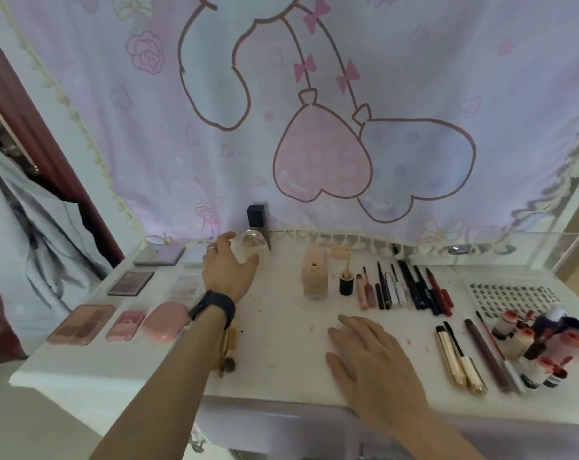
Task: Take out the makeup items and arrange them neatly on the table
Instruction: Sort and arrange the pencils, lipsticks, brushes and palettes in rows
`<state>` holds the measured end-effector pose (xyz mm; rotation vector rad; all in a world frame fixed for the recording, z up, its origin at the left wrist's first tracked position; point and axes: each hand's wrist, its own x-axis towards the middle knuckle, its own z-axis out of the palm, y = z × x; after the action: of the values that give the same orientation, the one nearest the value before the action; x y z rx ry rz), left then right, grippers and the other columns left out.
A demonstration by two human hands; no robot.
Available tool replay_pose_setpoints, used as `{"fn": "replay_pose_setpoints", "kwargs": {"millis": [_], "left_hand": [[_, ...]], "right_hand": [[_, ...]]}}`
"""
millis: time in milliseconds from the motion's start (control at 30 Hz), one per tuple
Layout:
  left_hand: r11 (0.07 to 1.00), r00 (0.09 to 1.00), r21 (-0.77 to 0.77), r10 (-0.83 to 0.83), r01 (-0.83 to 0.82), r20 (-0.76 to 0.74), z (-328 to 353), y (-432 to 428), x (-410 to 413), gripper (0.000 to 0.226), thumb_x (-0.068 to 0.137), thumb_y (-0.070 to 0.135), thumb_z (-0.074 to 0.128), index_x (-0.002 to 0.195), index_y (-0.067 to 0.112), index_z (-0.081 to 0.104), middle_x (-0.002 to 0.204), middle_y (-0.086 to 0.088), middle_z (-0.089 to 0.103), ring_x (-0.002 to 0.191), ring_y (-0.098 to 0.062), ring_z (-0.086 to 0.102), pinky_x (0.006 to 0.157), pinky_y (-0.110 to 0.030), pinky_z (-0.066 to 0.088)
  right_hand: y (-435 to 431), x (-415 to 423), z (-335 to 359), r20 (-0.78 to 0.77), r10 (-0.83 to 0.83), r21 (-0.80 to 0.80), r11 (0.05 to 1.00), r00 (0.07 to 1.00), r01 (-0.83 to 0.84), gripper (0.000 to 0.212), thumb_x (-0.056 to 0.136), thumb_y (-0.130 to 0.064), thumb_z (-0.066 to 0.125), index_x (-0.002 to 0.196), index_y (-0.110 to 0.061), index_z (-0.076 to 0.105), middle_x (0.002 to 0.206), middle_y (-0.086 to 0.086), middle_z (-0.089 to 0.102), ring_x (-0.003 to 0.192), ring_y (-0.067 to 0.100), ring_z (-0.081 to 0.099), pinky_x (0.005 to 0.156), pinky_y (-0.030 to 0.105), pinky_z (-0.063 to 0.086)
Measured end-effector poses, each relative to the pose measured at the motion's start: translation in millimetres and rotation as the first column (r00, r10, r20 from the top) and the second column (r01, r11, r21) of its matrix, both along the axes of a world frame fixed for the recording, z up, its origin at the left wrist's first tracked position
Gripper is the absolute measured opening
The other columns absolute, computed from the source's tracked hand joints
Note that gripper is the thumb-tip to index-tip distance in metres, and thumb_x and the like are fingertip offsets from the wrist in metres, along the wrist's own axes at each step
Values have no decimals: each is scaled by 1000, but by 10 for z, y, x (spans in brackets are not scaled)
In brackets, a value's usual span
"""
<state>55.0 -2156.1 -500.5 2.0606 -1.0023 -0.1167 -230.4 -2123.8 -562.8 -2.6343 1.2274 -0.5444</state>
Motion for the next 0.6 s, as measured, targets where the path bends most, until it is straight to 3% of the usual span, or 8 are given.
{"fn": "replay_pose_setpoints", "kwargs": {"millis": [100, 233, 367, 500, 600], "left_hand": [[998, 1000, 64, -26, 26, 3, -1, -89, 84, 78, 85, 34, 72, 150, 22, 30, 147, -14, 43, 133, -35, 39, 109, -47, 37], [995, 998, 85, -59, 60, -8, -36, -182, 120, 87, 85, 34, 71, 155, 25, 20, 153, -12, 38, 137, -36, 35, 110, -49, 35], [990, 992, 63, -119, 123, -51, -62, -245, 137, 81, 83, 32, 70, 152, 28, 28, 146, -8, 47, 132, -33, 43, 108, -49, 40], [994, 992, 14, -111, 112, -62, -90, -257, 135, 48, 87, 32, 69, 127, 27, 44, 122, -3, 60, 101, -28, 57, 89, -41, 51], [994, 987, -41, -107, 103, -122, -117, -214, 138, 33, 89, 33, 72, 108, 31, 46, 102, 3, 60, 79, -14, 58, 64, -24, 46]], "right_hand": [[27, 3, -14, -5, -9, -5, 1000, 1000, 9, 64, 97, -61, 19, 145, -33, 52, 156, -11, 44, 146, 13, 35, 118, 30, 23], [36, -13, -43, -34, -8, -12, 1000, 999, 8, 62, 99, -58, 23, 144, -30, 54, 153, -7, 49, 144, 15, 40, 118, 36, 29], [47, -12, -58, -47, -18, -30, 999, 999, 17, 59, 99, -56, 27, 141, -28, 58, 149, -7, 53, 140, 16, 45, 116, 37, 35], [41, -1, -57, -55, -25, -46, 999, 998, 22, 59, 99, -56, 29, 140, -28, 59, 148, -7, 55, 139, 16, 46, 115, 37, 37], [29, -2, -70, -44, -27, -53, 998, 999, 24, 58, 99, -56, 30, 140, -29, 59, 147, -8, 55, 138, 15, 46, 115, 36, 37]]}}
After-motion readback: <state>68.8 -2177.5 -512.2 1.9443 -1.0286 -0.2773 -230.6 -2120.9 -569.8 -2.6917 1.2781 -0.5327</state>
